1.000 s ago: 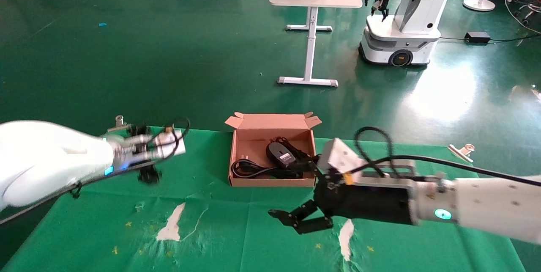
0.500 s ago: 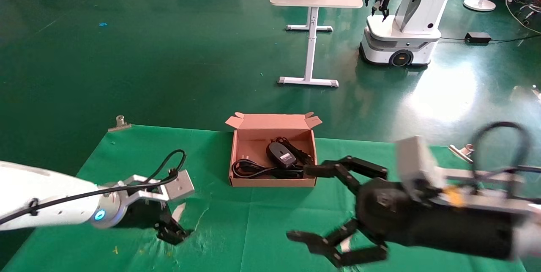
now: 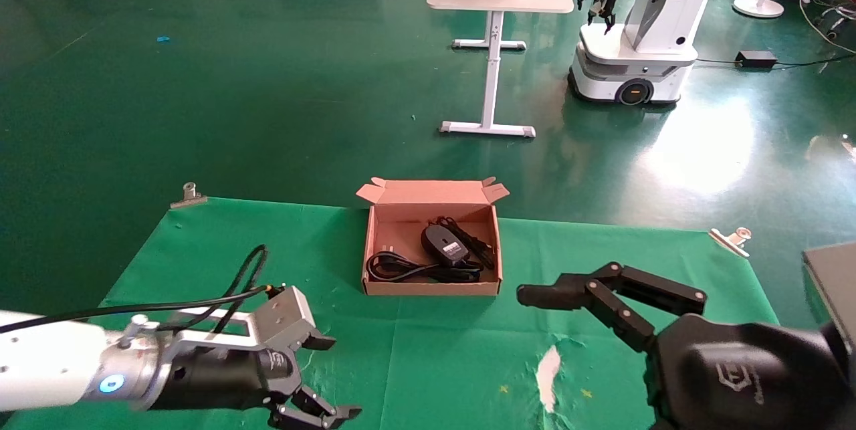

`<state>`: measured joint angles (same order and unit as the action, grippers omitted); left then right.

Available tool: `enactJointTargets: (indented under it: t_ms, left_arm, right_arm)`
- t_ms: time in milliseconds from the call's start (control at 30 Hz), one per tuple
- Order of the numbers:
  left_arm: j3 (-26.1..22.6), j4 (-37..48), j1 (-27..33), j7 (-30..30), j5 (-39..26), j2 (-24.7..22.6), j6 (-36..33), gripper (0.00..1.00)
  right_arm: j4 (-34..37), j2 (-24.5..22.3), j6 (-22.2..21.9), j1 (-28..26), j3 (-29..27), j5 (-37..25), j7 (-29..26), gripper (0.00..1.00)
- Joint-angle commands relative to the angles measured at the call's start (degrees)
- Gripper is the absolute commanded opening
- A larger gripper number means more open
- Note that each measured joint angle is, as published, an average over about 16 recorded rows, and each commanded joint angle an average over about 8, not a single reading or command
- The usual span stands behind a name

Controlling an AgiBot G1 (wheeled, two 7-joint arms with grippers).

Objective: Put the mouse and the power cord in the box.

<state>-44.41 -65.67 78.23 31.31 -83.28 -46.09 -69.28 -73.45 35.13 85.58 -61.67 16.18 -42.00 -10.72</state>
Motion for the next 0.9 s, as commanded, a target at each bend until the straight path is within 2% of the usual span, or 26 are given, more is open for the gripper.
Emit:
enactJointTargets:
  t_ms: [33,700,900]
  left_arm:
    - [2.2,-0.6,-1.3,-1.6,3.2,0.9,-1.3,1.00]
    - [24.3,-6.8,-14.3,-17.6,35.5,9.5,-14.1,1.00]
    - [29.1,-8.1,-17.1,-20.8,42.6,11.3,-16.8,1.00]
  right_arm:
    - [-0.1,-0.1,0.1,0.1,-0.1,0.2,0.0,1.00]
    - [-0.1,-0.1,0.1,0.1,0.0,0.2,0.1,1.00]
    - [-0.1,-0.2,0.1,0.1,-0.1,0.3,0.1,1.00]
